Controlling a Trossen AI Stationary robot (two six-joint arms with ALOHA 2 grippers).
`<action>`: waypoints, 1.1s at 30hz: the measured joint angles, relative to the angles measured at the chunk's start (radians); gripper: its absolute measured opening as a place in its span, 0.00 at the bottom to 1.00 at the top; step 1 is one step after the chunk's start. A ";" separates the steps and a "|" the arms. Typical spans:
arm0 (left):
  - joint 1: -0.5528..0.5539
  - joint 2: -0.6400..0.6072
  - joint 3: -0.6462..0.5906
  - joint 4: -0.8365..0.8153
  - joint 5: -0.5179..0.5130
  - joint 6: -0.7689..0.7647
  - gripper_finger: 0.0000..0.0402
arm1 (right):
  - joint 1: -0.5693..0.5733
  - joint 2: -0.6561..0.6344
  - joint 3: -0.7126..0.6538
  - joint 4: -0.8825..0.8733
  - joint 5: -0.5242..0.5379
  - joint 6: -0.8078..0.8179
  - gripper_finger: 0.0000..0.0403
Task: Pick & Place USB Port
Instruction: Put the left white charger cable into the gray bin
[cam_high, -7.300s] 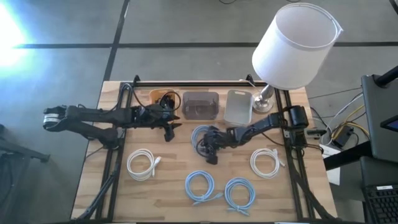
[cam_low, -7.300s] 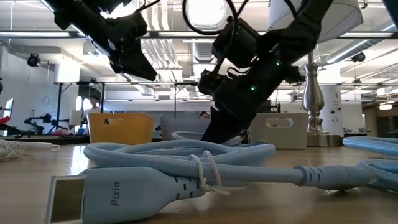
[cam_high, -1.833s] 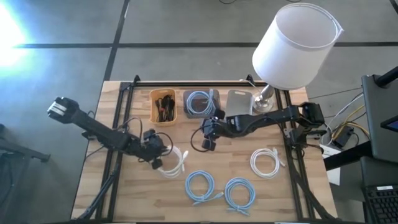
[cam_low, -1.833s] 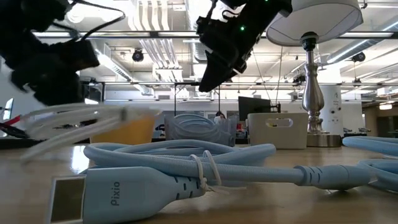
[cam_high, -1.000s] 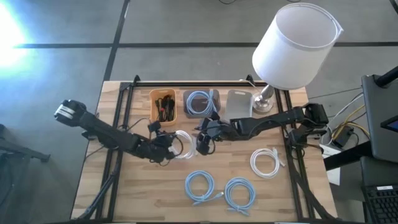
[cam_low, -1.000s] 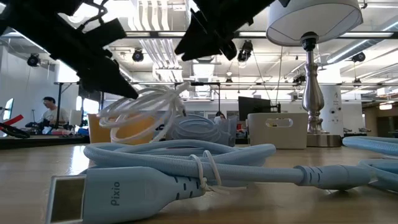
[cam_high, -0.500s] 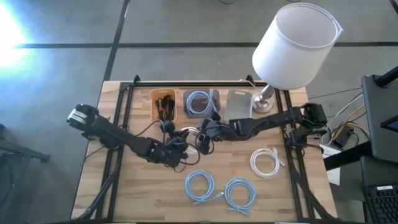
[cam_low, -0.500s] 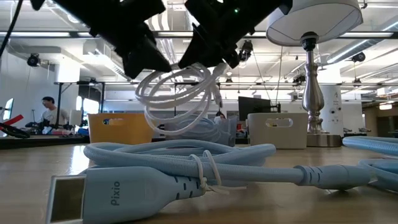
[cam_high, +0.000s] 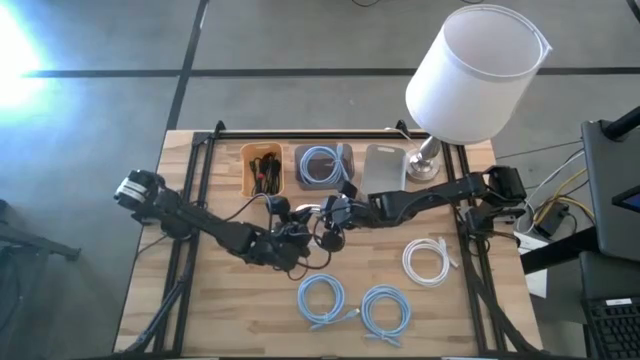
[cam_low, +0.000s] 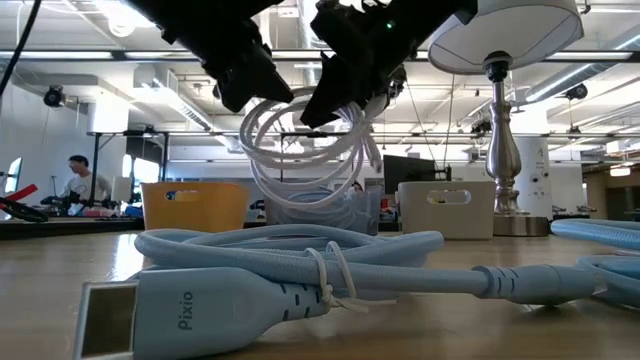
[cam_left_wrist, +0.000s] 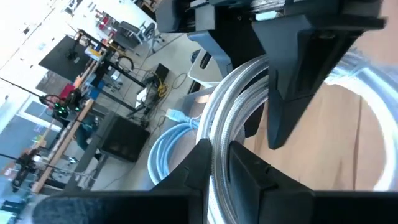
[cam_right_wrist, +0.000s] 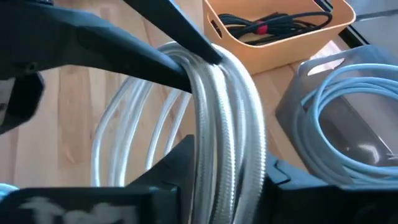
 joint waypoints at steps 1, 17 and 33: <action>0.000 0.000 0.000 0.000 0.004 -0.015 0.11 | 0.000 -0.001 0.000 -0.009 0.000 0.000 0.20; 0.006 -0.002 -0.004 -0.015 0.122 -0.057 0.22 | 0.001 -0.007 0.011 -0.120 0.004 -0.003 0.06; 0.013 -0.002 -0.039 -0.032 0.096 -0.134 0.30 | 0.003 -0.221 0.008 -0.467 0.400 0.245 0.06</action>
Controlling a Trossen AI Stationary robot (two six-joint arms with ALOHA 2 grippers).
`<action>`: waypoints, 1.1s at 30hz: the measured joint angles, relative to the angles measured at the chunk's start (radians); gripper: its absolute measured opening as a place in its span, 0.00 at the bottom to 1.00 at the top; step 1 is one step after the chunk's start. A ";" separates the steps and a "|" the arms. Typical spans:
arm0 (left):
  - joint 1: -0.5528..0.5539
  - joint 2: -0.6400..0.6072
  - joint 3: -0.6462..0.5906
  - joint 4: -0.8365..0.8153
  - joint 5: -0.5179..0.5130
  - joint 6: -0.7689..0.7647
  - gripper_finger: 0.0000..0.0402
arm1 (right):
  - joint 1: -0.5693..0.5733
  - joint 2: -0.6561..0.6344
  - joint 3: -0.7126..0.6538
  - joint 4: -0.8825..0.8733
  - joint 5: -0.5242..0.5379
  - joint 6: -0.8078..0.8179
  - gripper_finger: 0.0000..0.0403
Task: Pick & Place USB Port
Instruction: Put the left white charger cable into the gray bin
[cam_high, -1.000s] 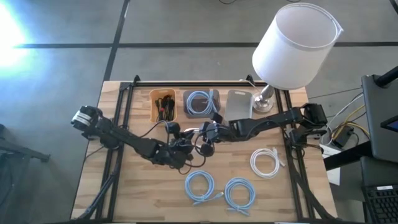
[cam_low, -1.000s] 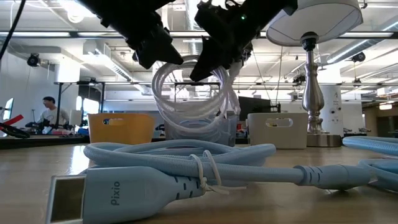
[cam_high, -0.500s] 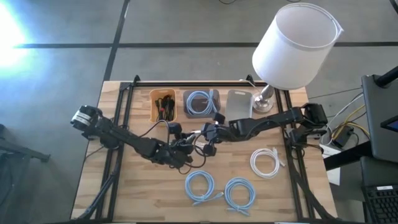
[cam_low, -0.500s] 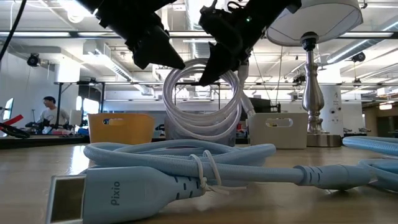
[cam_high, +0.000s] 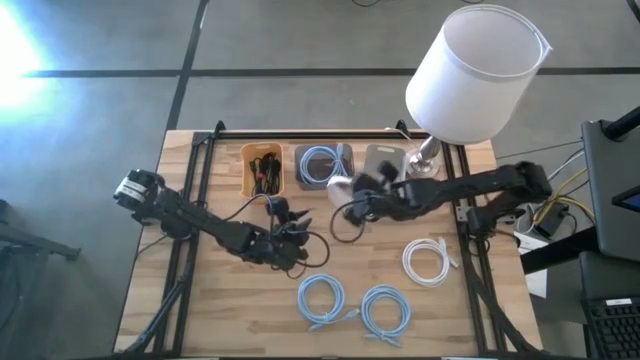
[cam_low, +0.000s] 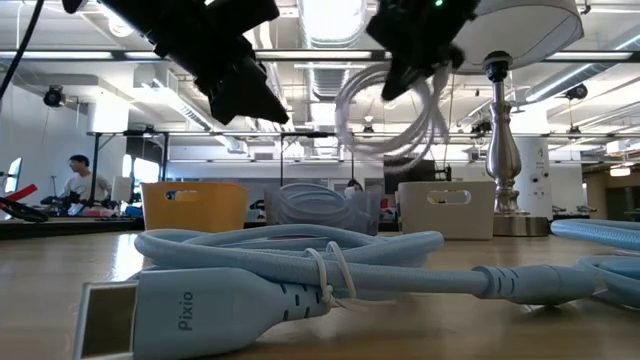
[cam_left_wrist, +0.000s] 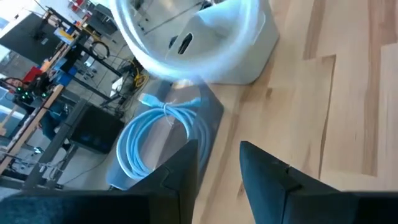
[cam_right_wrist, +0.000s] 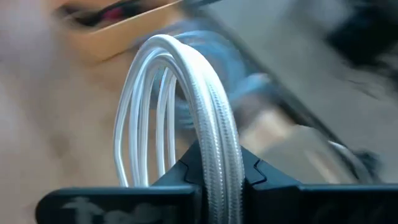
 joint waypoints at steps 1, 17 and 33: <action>0.001 0.000 -0.004 0.000 0.000 -0.008 0.30 | -0.001 -0.019 -0.006 -0.024 0.051 0.039 0.06; 0.005 0.000 -0.011 -0.002 -0.002 -0.023 0.30 | -0.178 -0.107 -0.282 -0.082 0.232 0.602 0.06; 0.007 0.000 -0.011 -0.003 -0.002 -0.028 0.30 | -0.212 -0.092 -0.344 -0.070 0.231 0.628 0.12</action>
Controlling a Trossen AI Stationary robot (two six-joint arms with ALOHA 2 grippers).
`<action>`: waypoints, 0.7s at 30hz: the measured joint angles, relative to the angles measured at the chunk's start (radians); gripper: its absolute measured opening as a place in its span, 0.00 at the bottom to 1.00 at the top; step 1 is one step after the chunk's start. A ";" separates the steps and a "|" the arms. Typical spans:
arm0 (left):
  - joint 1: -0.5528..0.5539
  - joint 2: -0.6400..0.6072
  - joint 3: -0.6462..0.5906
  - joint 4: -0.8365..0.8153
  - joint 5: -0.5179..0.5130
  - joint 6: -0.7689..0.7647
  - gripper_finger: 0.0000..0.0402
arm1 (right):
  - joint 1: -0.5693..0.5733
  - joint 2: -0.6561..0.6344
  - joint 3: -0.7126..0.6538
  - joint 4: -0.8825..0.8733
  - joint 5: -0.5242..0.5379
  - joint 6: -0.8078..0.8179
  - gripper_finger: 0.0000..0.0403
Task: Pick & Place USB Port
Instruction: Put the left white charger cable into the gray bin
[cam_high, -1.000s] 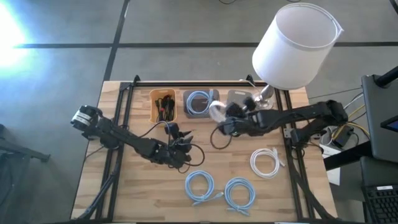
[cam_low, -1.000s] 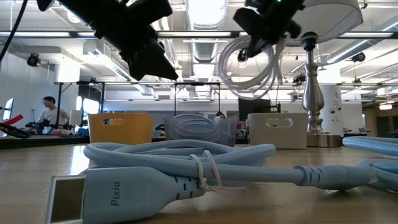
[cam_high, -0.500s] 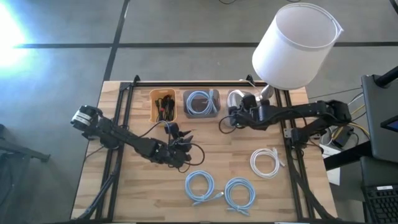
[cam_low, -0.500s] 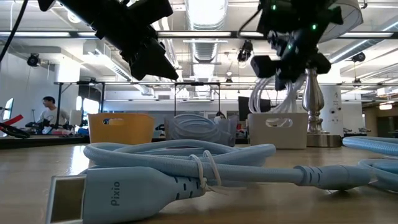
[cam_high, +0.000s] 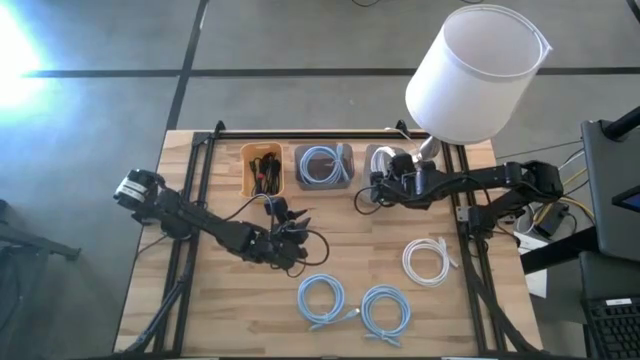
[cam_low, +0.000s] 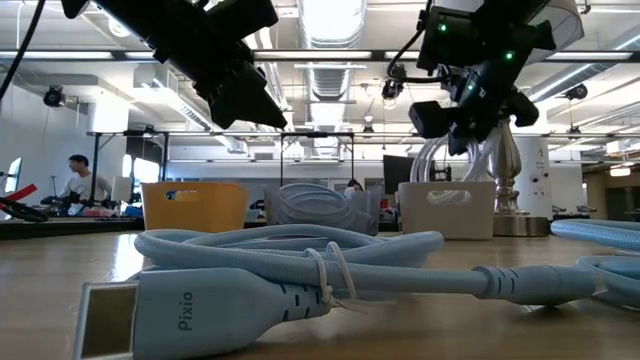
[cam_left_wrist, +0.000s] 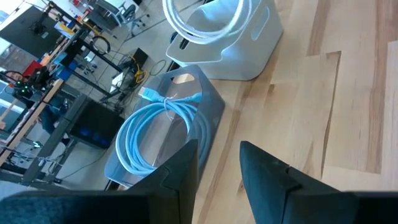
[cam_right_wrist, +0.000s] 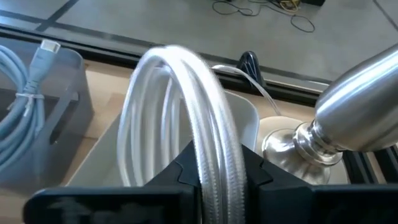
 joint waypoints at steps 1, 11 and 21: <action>0.000 0.000 0.000 0.000 0.000 0.000 0.30 | 0.000 0.000 -0.004 0.001 -0.001 0.000 0.13; 0.000 0.000 0.000 0.000 0.000 -0.002 0.30 | 0.000 0.000 -0.041 -0.004 -0.008 0.022 0.26; 0.000 0.000 0.000 0.000 0.000 -0.002 0.30 | 0.001 -0.008 -0.042 -0.115 -0.139 0.031 0.31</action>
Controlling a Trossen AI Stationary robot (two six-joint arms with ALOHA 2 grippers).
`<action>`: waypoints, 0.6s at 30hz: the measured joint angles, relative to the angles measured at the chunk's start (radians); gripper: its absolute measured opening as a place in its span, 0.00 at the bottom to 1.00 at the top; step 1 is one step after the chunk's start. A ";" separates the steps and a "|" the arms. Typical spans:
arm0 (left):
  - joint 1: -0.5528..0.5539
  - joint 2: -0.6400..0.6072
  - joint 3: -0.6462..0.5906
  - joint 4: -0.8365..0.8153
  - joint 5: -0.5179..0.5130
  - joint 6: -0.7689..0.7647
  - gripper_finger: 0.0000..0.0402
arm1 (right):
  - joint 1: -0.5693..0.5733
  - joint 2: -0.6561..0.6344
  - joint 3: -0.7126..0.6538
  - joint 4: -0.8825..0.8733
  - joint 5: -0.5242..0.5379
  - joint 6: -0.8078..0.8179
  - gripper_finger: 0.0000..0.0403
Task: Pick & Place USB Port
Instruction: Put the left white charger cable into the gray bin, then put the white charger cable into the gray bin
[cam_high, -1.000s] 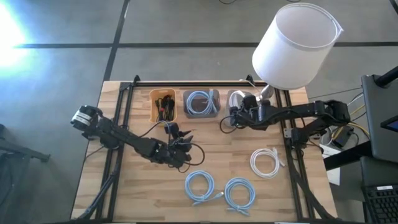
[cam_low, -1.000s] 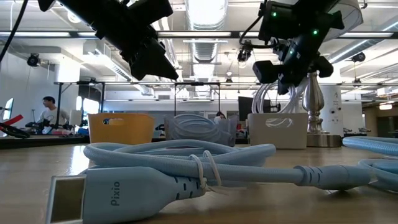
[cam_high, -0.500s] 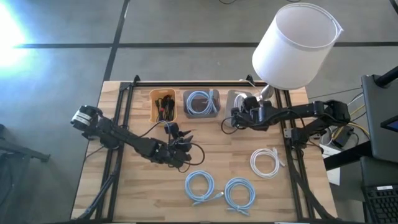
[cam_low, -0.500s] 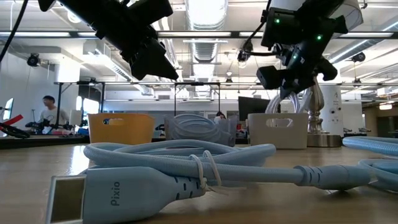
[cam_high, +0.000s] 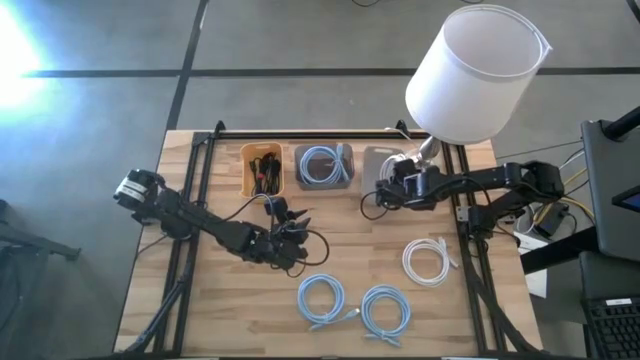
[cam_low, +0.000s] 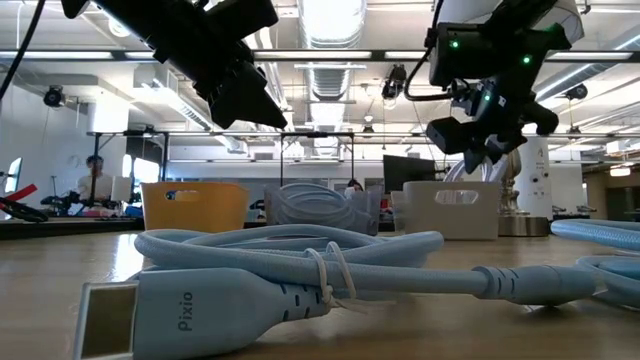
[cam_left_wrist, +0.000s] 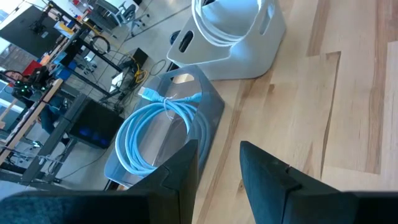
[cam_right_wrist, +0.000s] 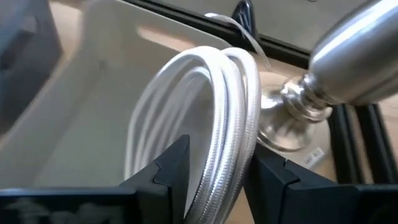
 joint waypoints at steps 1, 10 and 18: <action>0.000 0.000 0.000 0.000 0.000 0.000 0.30 | 0.000 -0.003 0.000 -0.016 -0.001 0.005 0.32; 0.000 0.000 0.000 0.000 0.000 -0.005 0.30 | 0.002 -0.098 -0.001 -0.081 0.004 -0.018 0.36; 0.000 0.000 0.000 0.000 0.000 -0.016 0.30 | 0.012 -0.253 -0.001 -0.081 -0.093 -0.161 0.37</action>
